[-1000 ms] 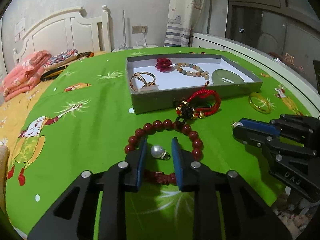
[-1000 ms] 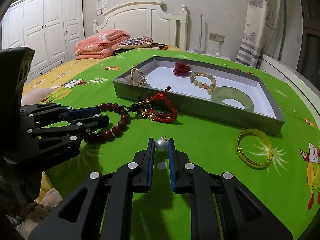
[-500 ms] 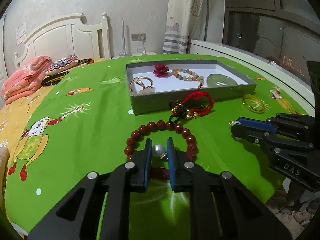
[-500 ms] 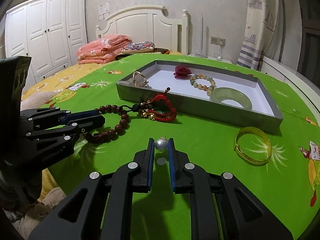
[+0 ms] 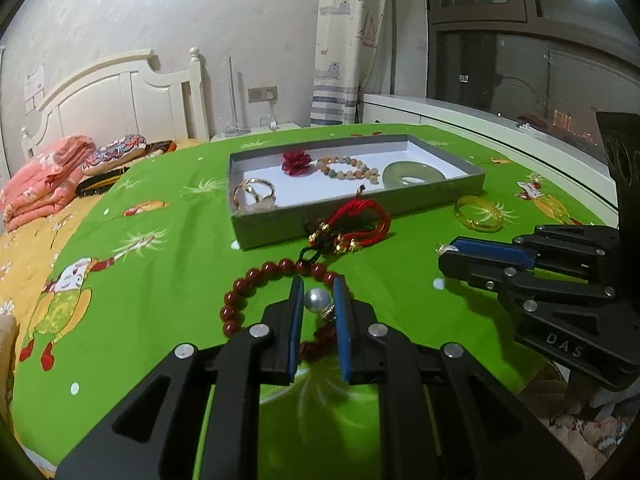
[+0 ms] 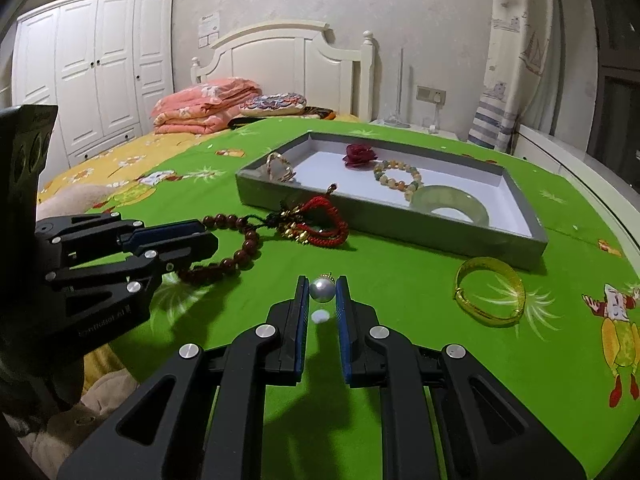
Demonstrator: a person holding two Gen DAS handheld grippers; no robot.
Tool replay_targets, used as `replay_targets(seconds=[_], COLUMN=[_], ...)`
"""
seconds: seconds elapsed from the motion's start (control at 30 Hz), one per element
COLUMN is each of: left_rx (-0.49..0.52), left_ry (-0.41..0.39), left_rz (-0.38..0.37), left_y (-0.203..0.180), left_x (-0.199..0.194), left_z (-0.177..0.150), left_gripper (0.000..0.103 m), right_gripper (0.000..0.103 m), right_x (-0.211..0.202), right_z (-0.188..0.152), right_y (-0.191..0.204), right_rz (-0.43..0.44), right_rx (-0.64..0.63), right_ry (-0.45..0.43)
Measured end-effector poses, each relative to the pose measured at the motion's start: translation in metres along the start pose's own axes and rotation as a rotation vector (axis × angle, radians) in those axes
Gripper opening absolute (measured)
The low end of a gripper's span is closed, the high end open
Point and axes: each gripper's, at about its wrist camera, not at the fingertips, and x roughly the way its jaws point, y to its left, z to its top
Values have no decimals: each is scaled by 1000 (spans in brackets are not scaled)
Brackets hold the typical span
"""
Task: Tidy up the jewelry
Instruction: 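Carry both pearls over the grey tray and open both tools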
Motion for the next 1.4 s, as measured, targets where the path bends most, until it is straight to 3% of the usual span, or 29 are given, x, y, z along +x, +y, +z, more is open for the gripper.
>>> replay_targets(seconds=[0.37,0.77,1.4], left_rx=[-1,-68,-82], left_ry=[-37,-1,63], left_rz=[49,59,176], left_y=[-12,-13,2], left_x=[18,55,137], left_z=[38,81,131], left_gripper=[15,15,15], right_gripper=[13,13,13], right_x=[5,19,88], right_z=[30,67,111], right_y=[-15,-37,-106], right_rz=[-87,-151,-245], right_rx=[16,33,97], right_ry=[-40,-68,24])
